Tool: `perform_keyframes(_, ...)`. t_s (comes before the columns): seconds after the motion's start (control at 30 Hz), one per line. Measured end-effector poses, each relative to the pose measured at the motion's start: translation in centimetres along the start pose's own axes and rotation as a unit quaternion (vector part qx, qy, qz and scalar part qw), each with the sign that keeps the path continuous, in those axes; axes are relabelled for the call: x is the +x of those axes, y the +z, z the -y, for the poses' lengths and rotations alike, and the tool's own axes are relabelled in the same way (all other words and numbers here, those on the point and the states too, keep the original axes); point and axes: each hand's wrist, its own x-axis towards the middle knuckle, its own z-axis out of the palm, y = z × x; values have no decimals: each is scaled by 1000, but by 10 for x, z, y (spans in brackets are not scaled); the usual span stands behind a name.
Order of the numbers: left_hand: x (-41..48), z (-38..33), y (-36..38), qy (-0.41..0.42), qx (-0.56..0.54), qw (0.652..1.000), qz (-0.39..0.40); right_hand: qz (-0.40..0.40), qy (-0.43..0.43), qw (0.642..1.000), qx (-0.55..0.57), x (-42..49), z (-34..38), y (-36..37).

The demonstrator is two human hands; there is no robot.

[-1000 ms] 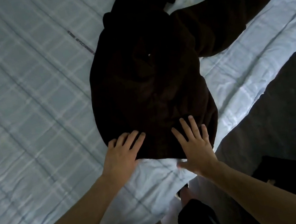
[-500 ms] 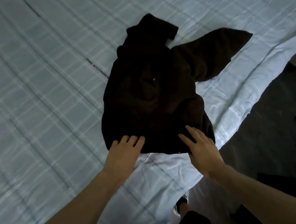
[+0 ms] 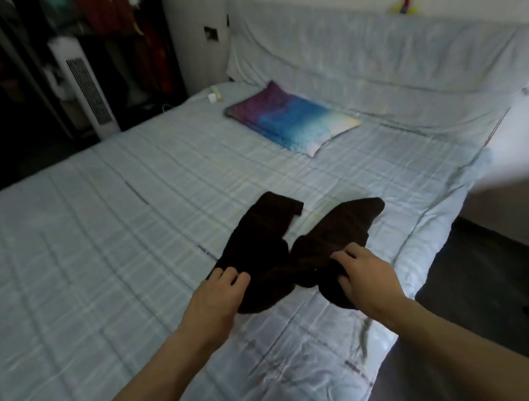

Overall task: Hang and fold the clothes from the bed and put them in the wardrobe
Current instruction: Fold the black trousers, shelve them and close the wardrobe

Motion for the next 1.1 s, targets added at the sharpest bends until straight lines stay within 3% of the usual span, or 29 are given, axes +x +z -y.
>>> perform_keyframes(0.3,-33,-42,-120,-70,44,991,-101,-106,-92,990,22,5,12,-113)
perform_keyframes(0.67,-146,-123,-234,-180,93,963,-180,-195,-250,946,71,-37,62,-227)
perform_keyframes(1.1,-278,-120,-452,-172,250,883,-359,-379,-376,838,111,-83,208,-393)
